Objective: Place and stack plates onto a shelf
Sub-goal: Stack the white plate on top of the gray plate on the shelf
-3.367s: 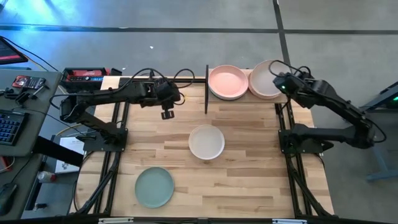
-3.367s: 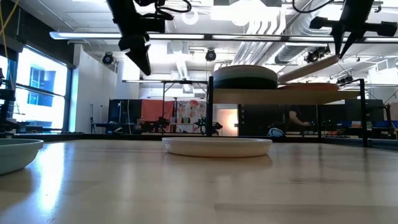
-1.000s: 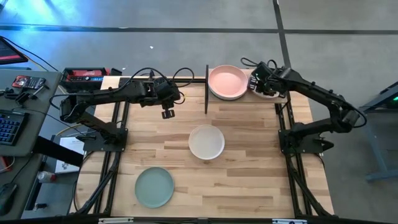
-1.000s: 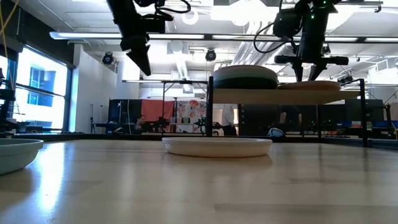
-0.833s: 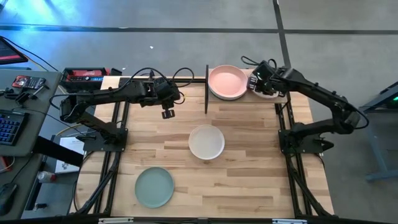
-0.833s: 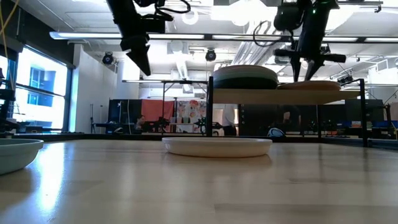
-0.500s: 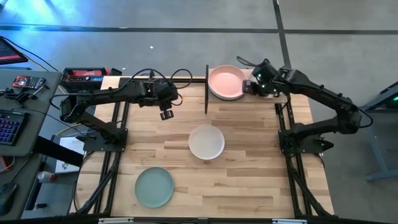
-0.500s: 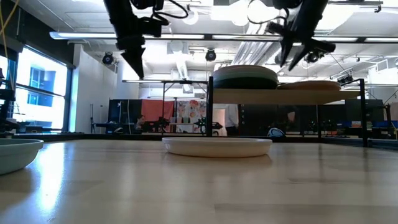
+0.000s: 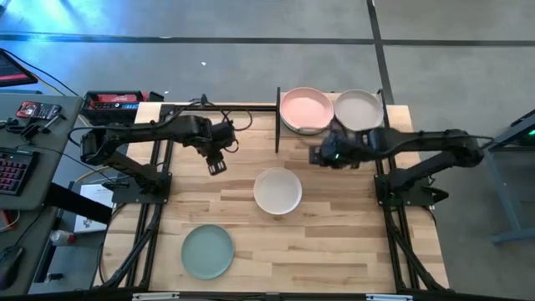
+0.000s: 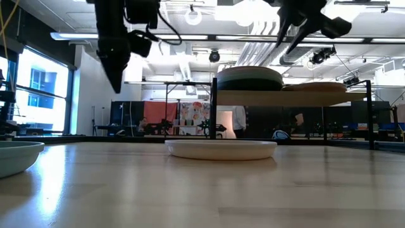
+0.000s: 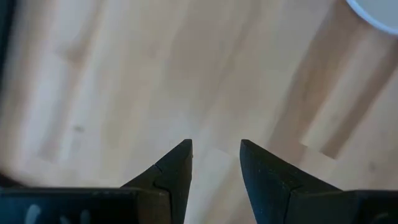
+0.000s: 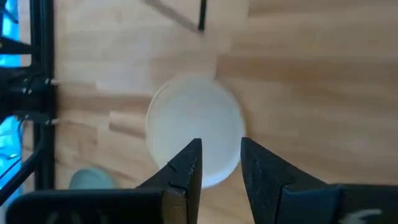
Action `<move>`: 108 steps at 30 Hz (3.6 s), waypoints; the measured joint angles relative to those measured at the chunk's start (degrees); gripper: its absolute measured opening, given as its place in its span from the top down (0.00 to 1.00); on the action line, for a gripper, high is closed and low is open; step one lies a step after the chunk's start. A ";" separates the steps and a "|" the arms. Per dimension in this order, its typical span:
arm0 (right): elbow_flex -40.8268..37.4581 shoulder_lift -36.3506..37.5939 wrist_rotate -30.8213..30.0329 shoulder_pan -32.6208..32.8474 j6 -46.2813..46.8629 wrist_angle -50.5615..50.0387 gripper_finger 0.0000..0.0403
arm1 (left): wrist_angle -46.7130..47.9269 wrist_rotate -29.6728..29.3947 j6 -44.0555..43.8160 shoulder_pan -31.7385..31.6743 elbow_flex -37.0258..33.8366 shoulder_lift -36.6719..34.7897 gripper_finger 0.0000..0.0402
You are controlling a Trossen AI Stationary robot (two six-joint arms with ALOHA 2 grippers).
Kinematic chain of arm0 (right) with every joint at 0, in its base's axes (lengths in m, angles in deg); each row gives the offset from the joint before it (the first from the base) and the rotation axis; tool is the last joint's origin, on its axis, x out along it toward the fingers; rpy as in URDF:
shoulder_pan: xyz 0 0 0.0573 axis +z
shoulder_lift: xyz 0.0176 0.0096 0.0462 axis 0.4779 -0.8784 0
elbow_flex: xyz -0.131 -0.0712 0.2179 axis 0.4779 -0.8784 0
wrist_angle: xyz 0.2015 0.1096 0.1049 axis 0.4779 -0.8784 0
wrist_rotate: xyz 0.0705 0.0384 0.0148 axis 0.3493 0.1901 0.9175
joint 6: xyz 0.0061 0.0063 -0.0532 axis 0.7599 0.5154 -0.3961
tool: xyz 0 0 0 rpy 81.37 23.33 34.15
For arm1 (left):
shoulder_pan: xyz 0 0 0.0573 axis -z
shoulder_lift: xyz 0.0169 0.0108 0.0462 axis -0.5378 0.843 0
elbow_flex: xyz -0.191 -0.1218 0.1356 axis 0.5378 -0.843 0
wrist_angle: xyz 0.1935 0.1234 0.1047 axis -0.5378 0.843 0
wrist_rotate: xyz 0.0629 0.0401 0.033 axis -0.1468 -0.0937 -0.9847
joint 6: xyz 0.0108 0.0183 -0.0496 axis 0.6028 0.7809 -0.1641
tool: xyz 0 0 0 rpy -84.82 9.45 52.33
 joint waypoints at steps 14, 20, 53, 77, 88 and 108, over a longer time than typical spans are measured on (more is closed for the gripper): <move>0.02 -21.48 1.69 11.74 11.45 9.87 0.78 | -0.52 7.49 -7.74 8.32 -10.07 0.02 0.69; 0.02 -28.49 3.09 12.30 13.51 9.90 0.78 | -0.69 7.47 -10.77 12.86 -11.53 0.02 0.69; 0.79 -38.72 5.47 9.51 10.94 11.89 0.98 | -7.20 6.81 -15.97 20.49 -11.51 0.02 0.69; 35.18 -38.85 1.04 11.52 -0.62 -32.09 1.00 | -11.60 5.83 -7.86 18.82 -11.47 0.02 0.69; 40.17 -31.45 -1.96 11.01 -7.90 -32.84 1.00 | -14.10 5.06 -6.28 14.00 -11.47 0.00 0.69; 39.72 -5.79 -22.50 -6.80 -28.38 -32.67 1.00 | -17.50 5.09 -5.01 7.03 -11.47 0.00 0.69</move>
